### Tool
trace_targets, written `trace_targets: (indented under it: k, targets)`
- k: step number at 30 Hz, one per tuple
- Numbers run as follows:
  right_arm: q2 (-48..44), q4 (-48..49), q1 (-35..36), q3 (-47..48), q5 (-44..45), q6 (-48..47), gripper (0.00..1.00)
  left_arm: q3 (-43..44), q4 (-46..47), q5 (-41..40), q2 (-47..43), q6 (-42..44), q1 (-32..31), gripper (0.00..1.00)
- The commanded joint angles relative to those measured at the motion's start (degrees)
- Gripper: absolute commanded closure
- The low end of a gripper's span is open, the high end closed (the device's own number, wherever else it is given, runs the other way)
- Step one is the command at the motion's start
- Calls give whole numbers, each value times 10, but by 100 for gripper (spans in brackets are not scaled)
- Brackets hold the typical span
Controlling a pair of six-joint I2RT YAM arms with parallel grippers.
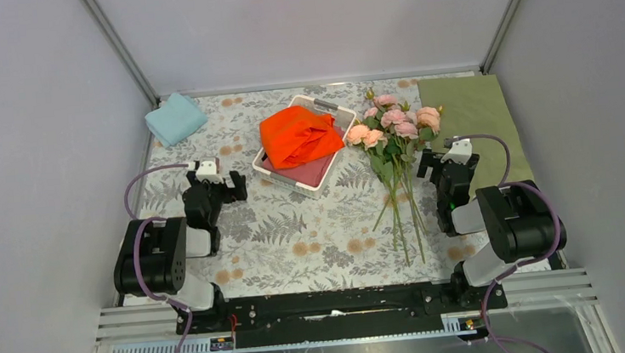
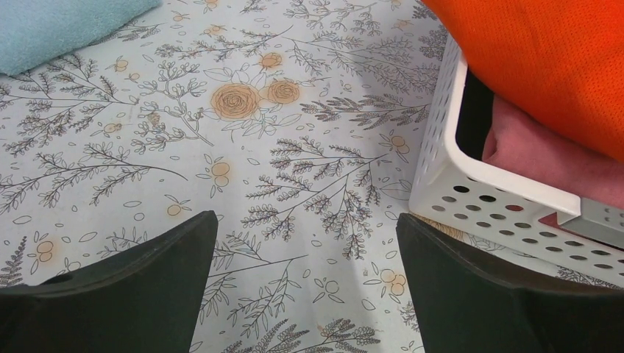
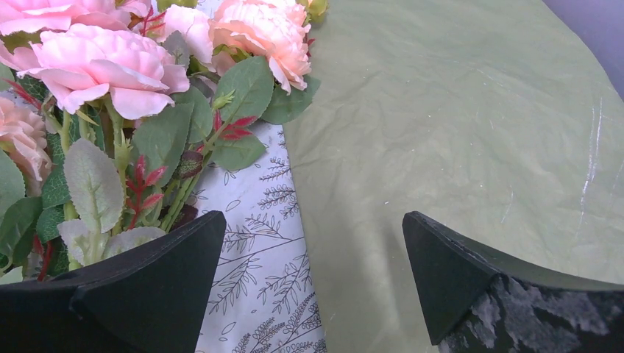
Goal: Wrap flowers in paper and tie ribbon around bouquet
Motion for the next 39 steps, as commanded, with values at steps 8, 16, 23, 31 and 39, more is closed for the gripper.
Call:
trace_targets:
  k: [8,16,23,31,39]
  targets:
    - [-165,-179,0,55,95,36,0,78,-136,-5,-58,-25,27,1]
    - [-313,-437,0,174,32,78,0,402,-601,247,-156,35,90,12]
    - [-325,-567,1,251,-83,83,0,637,-887,107,-22,122,-314,99]
    - [-327,-614,1,267,-128,91,0,840,-951,5,290,47,-432,100]
    - [-321,-587,1,256,-141,103,0,773,-921,-101,346,64,-423,100]
